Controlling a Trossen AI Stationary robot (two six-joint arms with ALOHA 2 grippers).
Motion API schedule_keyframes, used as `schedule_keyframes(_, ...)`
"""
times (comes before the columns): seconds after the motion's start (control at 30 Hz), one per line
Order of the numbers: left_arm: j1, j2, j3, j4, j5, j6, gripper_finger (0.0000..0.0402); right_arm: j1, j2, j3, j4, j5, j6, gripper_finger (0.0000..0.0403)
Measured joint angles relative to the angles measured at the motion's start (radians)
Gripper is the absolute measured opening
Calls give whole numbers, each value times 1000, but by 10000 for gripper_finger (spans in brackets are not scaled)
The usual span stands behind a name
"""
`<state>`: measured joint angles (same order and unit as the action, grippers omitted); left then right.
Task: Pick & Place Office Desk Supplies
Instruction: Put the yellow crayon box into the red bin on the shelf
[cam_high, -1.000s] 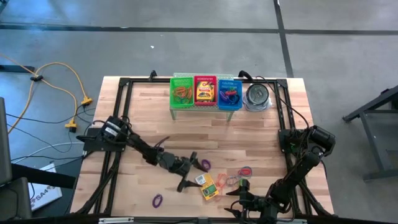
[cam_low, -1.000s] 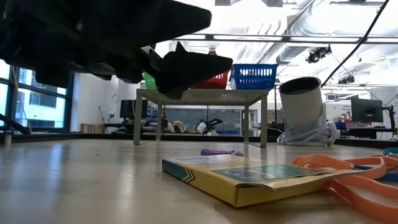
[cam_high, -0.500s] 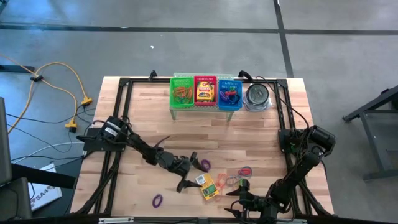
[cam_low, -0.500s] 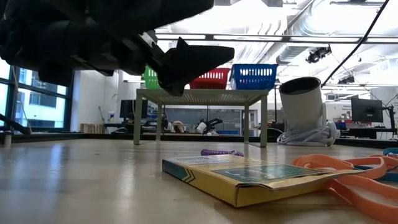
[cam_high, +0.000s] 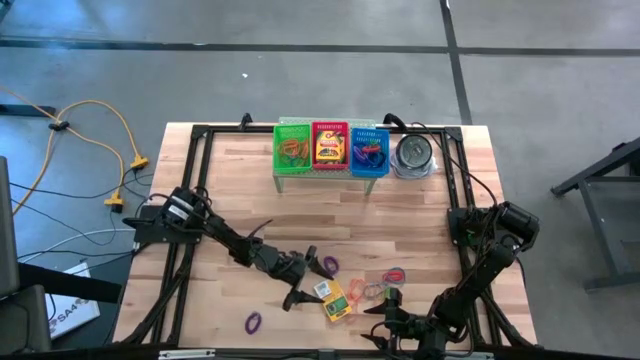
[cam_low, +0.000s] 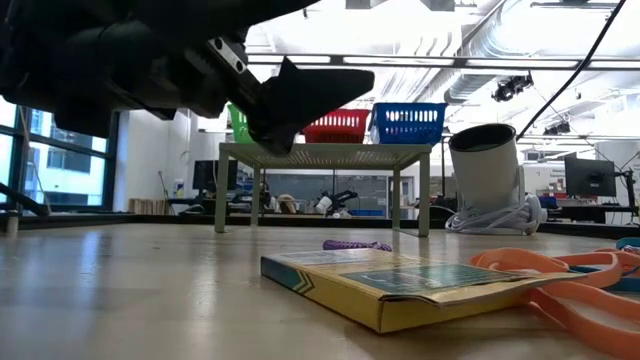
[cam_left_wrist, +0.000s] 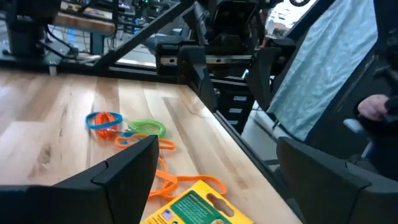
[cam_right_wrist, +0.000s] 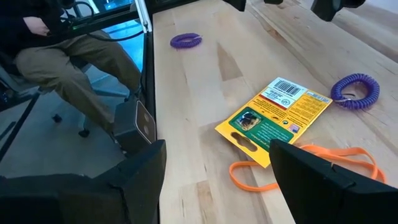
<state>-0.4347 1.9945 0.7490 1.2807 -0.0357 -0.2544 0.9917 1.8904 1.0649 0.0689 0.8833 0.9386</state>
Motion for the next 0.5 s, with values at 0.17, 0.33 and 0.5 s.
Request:
schedule_keyframes(0.17, 0, 0, 0, -13, -1, -29, 319, 0, 0, 0, -4, 0, 4, 274)
schedule_keyframes(0.33, 0, -1, 0, -26, -3, -2, 319, 0, 0, 0, -5, 0, 6, 274)
schedule_keyframes(0.5, -7, -1, 0, -33, 3, -14, 319, 0, 0, 0, -5, 2, 6, 274)
